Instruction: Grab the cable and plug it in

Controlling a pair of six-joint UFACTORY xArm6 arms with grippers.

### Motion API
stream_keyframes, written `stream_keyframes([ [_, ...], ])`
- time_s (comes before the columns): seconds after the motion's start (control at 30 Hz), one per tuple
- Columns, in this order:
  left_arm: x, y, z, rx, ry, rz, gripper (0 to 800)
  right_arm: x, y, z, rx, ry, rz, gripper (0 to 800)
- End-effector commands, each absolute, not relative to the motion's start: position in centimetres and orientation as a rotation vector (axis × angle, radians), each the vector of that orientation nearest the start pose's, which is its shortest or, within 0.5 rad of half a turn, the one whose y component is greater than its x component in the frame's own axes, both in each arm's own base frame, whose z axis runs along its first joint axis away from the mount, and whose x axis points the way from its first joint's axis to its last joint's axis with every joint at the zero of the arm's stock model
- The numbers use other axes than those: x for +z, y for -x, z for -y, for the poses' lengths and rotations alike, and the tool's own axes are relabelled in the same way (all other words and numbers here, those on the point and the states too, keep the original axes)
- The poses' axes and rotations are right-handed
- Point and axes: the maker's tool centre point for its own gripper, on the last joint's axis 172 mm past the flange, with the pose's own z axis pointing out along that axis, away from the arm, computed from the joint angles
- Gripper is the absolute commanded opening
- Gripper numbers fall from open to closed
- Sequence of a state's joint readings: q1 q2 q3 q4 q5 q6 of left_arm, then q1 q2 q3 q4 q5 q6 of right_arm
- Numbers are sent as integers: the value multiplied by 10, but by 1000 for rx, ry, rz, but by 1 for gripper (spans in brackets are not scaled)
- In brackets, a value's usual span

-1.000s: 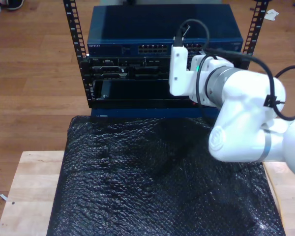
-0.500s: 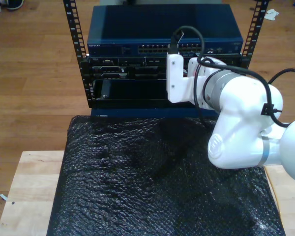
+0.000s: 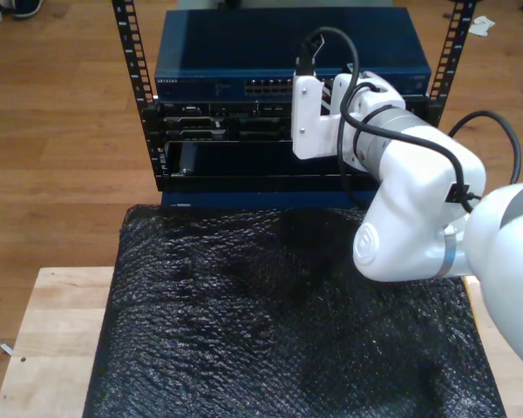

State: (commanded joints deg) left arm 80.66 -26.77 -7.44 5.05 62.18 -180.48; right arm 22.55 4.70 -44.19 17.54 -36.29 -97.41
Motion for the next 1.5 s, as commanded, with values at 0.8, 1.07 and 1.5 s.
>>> stream_keyframes([
  [0.8, 33, -2, -119, -474, 2210, -2746, 800, 306, -617, -158, 1222, -1332, -1472, 0],
  [1.07, 33, -2, -119, -473, 2208, -2747, 800, 301, -620, -152, 1245, -1259, -1376, 0],
  [1.5, 33, -2, -119, -474, 2210, -2746, 800, 299, -625, -149, 1260, -1195, -1292, 0],
])
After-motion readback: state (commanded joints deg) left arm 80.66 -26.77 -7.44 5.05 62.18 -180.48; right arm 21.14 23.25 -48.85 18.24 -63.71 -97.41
